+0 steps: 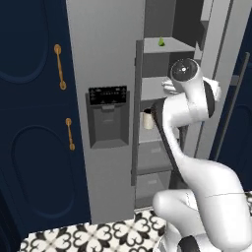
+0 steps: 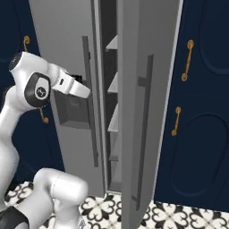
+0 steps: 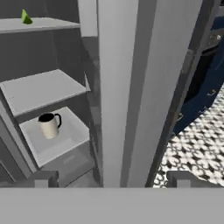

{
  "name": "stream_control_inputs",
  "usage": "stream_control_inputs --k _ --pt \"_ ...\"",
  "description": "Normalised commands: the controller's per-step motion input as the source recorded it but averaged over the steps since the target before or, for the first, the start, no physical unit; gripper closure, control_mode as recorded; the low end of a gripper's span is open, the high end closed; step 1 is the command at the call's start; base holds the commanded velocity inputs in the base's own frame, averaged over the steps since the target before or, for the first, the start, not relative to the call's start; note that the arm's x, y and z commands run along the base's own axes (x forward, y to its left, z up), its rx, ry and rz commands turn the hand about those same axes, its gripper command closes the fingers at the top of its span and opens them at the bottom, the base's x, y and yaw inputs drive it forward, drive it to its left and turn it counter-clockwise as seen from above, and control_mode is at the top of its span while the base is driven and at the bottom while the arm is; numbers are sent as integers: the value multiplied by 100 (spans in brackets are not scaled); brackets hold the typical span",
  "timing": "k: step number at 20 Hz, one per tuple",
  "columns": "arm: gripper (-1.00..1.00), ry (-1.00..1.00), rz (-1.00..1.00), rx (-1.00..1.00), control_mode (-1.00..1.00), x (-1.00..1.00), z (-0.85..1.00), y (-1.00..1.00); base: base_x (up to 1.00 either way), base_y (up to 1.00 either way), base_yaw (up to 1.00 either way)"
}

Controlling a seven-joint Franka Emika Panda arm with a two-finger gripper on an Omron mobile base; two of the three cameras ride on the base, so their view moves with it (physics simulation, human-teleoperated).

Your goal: Grab a lemon wedge from the fridge and one ice cube from the ice bowl, and put them in the glass of lemonade.

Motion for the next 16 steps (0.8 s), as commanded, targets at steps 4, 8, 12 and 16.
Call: stream_control_inputs --k 4,8,12,16 --pt "-100 65 -15 -34 -100 100 -8 12 0 0 0" --pt "-100 50 -12 -22 -100 91 -7 -28 0 0 0" --pt "-100 13 -3 -6 -100 20 -38 -27 0 0 0" --pt "-100 -2 4 -4 -100 5 -39 -22 0 0 0"
